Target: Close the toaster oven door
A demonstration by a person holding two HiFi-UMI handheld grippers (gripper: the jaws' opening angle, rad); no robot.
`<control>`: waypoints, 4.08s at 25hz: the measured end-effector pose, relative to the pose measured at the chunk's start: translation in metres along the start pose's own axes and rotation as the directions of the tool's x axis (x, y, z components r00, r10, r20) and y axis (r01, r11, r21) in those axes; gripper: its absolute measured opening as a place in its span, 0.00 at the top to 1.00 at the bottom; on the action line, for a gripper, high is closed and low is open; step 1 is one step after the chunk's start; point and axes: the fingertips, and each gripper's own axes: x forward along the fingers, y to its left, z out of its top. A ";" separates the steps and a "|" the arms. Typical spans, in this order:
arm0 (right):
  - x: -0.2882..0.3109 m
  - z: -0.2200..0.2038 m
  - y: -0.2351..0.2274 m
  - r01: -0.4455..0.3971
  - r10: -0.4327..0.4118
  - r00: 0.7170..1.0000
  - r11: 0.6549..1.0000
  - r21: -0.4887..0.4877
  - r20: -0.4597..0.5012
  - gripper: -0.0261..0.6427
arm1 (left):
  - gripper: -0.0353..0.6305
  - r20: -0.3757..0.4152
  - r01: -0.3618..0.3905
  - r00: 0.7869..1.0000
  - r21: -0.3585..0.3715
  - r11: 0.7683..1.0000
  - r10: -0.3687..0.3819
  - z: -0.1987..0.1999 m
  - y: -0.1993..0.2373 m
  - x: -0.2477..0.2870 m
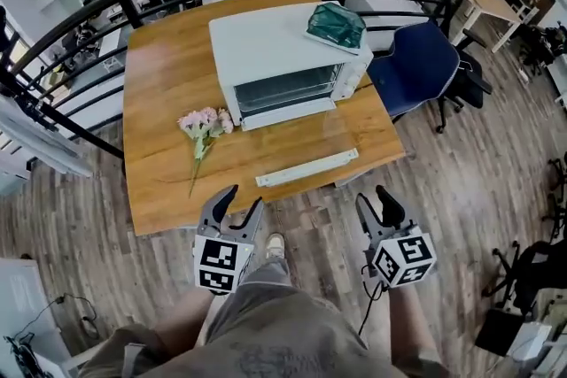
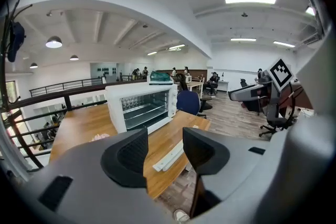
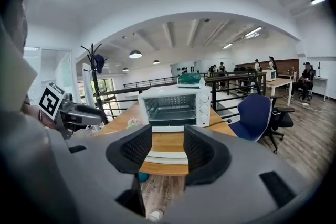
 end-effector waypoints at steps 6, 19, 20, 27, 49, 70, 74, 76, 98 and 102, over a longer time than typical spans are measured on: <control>0.063 -0.040 -0.027 0.054 -0.051 0.992 0.998 0.024 -0.116 0.66 | 0.63 -0.117 0.029 0.993 -0.033 0.999 -0.033 -0.050 0.029 0.050; 0.132 -0.129 -0.082 0.079 -0.067 0.945 0.997 0.025 -0.319 0.66 | 0.63 -0.311 0.034 0.947 -0.163 0.986 -0.084 -0.141 0.022 0.107; 0.136 -0.136 -0.086 0.070 -0.059 0.941 0.997 0.023 -0.333 0.66 | 0.63 -0.323 0.021 0.943 -0.177 0.984 -0.078 -0.147 0.020 0.109; 0.163 -0.170 -0.115 0.003 0.004 0.909 1.000 0.016 -0.416 0.66 | 0.63 -0.378 -0.102 0.926 -0.267 0.958 -0.007 -0.187 0.008 0.128; 0.191 -0.162 -0.124 -0.323 0.308 0.841 0.945 0.043 -0.444 0.75 | 0.66 -0.406 -0.375 0.889 -0.386 0.843 0.210 -0.169 0.010 0.148; 0.234 0.025 -0.108 -0.436 0.477 0.867 0.867 0.243 -0.146 0.75 | 0.74 -0.038 -0.328 0.937 -0.438 0.837 0.347 0.007 0.090 0.149; 0.254 0.053 -0.110 -0.418 0.459 0.884 0.860 0.292 -0.087 0.75 | 0.74 0.013 -0.321 0.930 -0.459 0.829 0.368 0.031 0.112 0.158; 0.263 0.065 -0.111 -0.405 0.442 0.895 0.864 0.300 -0.066 0.75 | 0.74 0.032 -0.318 0.927 -0.467 0.825 0.375 0.041 0.123 0.162; 0.265 0.122 -0.109 -0.270 0.270 0.963 0.962 0.044 -0.013 0.75 | 0.72 0.010 -0.385 0.904 -0.414 0.825 0.427 0.070 0.154 0.150; 0.228 0.168 -0.081 -0.309 0.321 0.945 0.940 -0.145 0.068 0.83 | 0.76 0.091 -0.371 0.895 -0.387 0.844 0.436 0.103 0.153 0.119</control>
